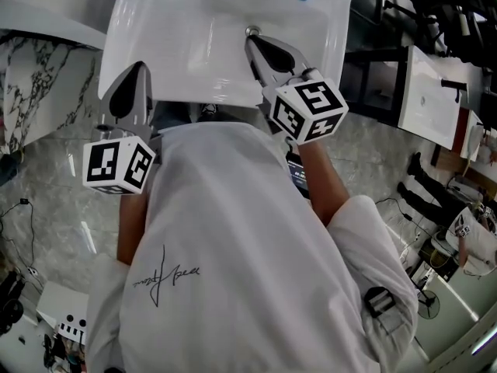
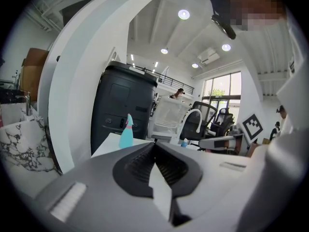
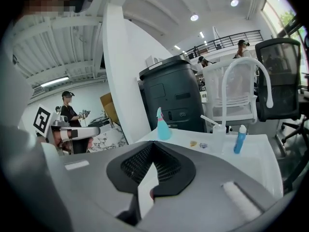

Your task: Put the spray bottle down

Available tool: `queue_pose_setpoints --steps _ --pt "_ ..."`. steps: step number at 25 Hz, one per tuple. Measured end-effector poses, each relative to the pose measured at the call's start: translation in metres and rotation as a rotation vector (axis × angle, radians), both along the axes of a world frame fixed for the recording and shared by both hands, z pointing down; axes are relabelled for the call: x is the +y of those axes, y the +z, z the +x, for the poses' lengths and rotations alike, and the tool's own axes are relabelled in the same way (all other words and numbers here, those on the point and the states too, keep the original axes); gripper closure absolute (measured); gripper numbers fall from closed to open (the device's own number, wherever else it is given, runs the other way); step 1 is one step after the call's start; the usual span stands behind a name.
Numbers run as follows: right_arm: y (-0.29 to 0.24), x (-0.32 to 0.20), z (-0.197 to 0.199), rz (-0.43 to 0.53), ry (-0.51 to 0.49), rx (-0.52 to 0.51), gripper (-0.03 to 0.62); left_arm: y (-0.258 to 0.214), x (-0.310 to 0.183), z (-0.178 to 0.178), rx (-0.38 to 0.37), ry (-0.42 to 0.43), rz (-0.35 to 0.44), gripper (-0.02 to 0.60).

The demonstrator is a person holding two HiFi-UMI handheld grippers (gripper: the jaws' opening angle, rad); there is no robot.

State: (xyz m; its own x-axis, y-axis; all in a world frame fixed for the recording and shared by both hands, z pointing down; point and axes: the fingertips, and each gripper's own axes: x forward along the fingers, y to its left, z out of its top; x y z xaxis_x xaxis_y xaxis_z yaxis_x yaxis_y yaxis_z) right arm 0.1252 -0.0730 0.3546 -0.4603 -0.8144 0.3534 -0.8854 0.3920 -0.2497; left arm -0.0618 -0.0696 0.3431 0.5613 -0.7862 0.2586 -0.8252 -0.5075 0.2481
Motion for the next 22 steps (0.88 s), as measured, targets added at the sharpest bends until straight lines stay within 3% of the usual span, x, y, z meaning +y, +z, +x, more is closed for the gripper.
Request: queue_pose_setpoints --steps 14,22 --pt "-0.002 -0.006 -0.008 -0.002 -0.077 0.019 0.600 -0.002 -0.012 -0.003 -0.005 0.005 -0.002 0.575" --pt "-0.006 -0.015 -0.017 0.054 -0.120 0.121 0.600 -0.001 -0.017 -0.007 -0.007 -0.004 -0.004 0.575"
